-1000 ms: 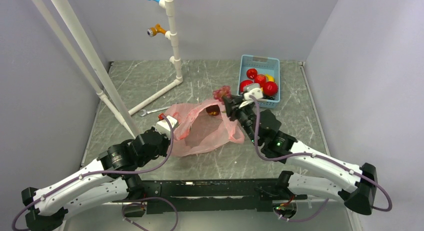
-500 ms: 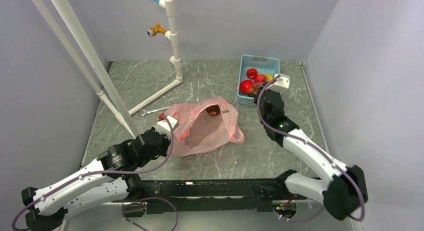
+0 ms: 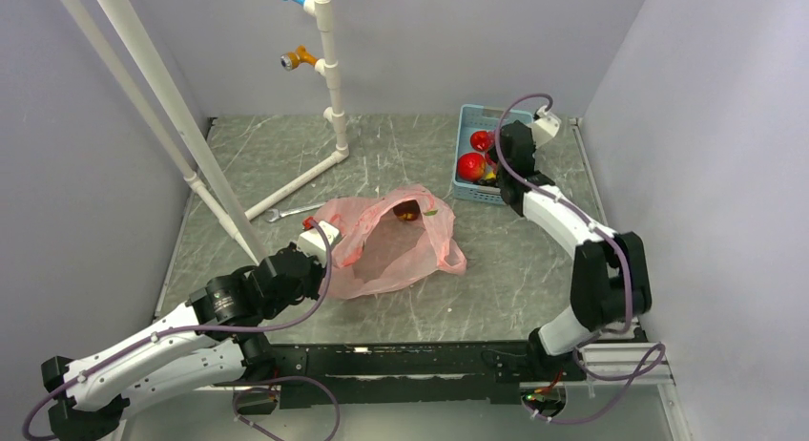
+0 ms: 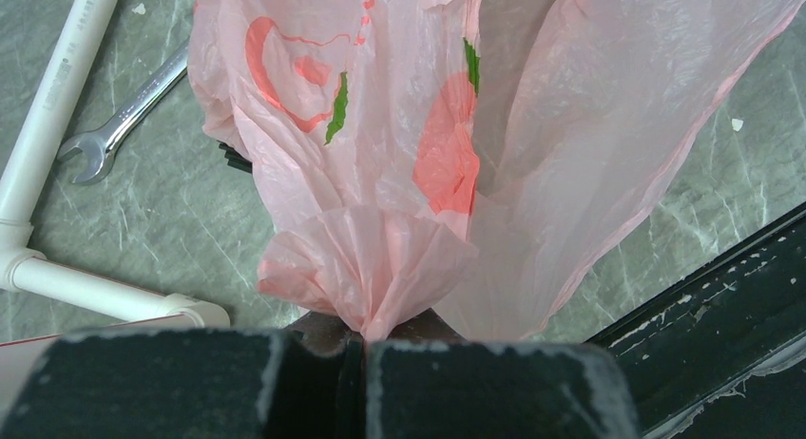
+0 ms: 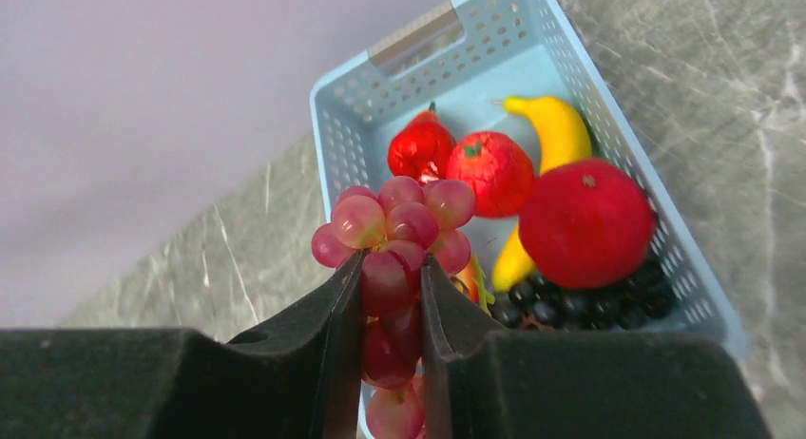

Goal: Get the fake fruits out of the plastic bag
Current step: Place the fake fruit in the bin.

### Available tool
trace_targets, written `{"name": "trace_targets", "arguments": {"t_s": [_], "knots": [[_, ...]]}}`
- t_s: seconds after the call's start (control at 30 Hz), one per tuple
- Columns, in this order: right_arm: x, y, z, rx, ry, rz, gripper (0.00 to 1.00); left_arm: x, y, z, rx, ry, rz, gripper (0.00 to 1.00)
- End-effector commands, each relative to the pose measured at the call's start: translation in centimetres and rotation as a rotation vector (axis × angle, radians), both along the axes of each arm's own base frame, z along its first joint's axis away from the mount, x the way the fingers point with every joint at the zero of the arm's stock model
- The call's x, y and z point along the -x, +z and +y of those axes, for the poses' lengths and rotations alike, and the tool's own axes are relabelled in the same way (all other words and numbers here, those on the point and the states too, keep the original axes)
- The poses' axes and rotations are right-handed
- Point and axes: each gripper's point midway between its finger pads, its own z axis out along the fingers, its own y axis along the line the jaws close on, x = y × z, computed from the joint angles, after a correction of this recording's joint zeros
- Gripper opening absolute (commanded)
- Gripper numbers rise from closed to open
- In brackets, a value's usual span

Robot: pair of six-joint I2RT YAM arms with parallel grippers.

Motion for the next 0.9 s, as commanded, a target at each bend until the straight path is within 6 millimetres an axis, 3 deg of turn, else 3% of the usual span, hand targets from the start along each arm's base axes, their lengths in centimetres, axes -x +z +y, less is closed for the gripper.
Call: {"name": "trace_targets", "arguments": {"t_s": [0.0, 0.23, 0.37, 0.67, 0.8, 0.87], "knots": [[-4.2, 1.8, 0.8, -0.194, -0.037, -0.117, 0.0, -0.2, 1.0, 0.0, 0.017, 0.017, -0.018, 0.0], [-11.2, -1.1, 2.6, -0.437, 0.008, -0.095, 0.0, -0.3, 1.1, 0.2, 0.021, 0.025, -0.024, 0.0], [-14.2, -2.9, 4.5, -0.573, 0.1, -0.086, 0.0, -0.3, 1.1, 0.2, 0.019, 0.025, -0.023, 0.0], [-16.3, -7.6, 2.5, -0.69, -0.045, -0.011, 0.0, -0.2, 1.1, 0.1, 0.019, 0.021, -0.022, 0.0], [-17.3, -8.3, 2.0, -0.602, -0.052, 0.026, 0.01, -0.2, 1.1, 0.0, 0.018, 0.017, -0.021, 0.0], [-17.4, -8.3, 1.7, -0.553, -0.046, 0.037, 0.13, -0.2, 1.1, 0.0, 0.018, 0.017, -0.021, 0.0]]}}
